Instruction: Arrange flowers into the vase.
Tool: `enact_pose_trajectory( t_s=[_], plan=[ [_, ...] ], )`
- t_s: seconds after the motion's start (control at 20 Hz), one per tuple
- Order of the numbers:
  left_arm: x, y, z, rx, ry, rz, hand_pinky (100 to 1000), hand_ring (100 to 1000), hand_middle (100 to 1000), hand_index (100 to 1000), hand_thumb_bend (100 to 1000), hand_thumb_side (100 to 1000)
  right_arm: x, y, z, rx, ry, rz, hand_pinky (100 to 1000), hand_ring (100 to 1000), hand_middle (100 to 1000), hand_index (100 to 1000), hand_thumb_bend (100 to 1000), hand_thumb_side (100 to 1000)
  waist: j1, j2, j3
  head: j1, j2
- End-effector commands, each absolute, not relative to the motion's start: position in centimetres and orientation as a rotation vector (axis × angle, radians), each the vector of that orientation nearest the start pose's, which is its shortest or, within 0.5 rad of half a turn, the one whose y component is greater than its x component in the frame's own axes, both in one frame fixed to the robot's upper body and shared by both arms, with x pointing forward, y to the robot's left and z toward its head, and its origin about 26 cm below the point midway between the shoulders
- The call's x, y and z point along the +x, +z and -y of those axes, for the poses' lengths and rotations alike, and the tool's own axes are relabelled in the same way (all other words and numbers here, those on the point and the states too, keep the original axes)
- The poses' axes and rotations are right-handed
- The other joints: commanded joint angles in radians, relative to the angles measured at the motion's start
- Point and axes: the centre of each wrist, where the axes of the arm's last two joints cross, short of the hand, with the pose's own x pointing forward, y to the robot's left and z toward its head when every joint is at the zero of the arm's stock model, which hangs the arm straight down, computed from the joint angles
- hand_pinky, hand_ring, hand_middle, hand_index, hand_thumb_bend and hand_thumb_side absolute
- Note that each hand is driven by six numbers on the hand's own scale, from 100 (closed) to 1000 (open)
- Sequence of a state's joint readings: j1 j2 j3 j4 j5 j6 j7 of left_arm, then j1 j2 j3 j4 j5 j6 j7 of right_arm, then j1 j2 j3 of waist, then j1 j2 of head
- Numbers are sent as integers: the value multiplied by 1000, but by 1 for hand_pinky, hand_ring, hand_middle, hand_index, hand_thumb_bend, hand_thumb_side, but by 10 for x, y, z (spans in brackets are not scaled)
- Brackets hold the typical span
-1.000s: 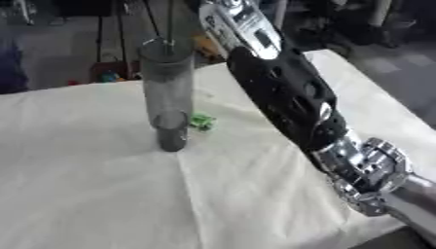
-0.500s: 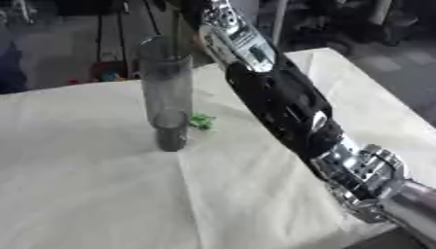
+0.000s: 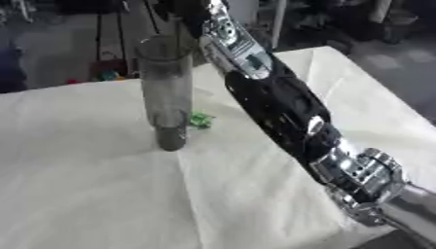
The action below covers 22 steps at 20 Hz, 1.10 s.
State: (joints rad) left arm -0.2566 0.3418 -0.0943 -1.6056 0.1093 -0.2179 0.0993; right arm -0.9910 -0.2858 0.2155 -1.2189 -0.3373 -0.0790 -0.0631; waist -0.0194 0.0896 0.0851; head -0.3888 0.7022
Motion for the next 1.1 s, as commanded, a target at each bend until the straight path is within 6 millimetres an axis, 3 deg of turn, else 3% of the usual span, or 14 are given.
enact_pose_trajectory(
  t_s=[0.05, 0.4, 0.7, 0.9, 1.1],
  plan=[
    [337, 95, -277, 96, -244, 2077, 789, 1000, 905, 898, 799, 1000, 451, 262, 165, 233, 383, 2191, 192, 189, 100, 154, 519, 632, 5, -11, -2, 0, 0],
    [337, 95, -277, 96, -242, 2078, 789, 1000, 905, 898, 799, 1000, 457, 253, 172, 221, 429, 2181, 528, 436, 342, 278, 551, 652, 6, -10, -4, 1, -3],
    [337, 95, -277, 96, -242, 2077, 790, 1000, 906, 899, 799, 1000, 459, 250, 174, 219, 456, 2176, 642, 521, 473, 367, 579, 652, 7, -10, -6, 1, -4],
    [337, 95, -277, 96, -242, 2077, 790, 1000, 906, 899, 798, 1000, 459, 250, 175, 195, 505, 2184, 696, 552, 499, 399, 603, 663, 7, -10, -6, 1, -4],
    [337, 95, -277, 97, -242, 2078, 790, 1000, 906, 899, 799, 1000, 459, 253, 178, 119, 647, 2205, 779, 633, 573, 514, 638, 701, 6, -11, -7, 1, -4]
  ],
)
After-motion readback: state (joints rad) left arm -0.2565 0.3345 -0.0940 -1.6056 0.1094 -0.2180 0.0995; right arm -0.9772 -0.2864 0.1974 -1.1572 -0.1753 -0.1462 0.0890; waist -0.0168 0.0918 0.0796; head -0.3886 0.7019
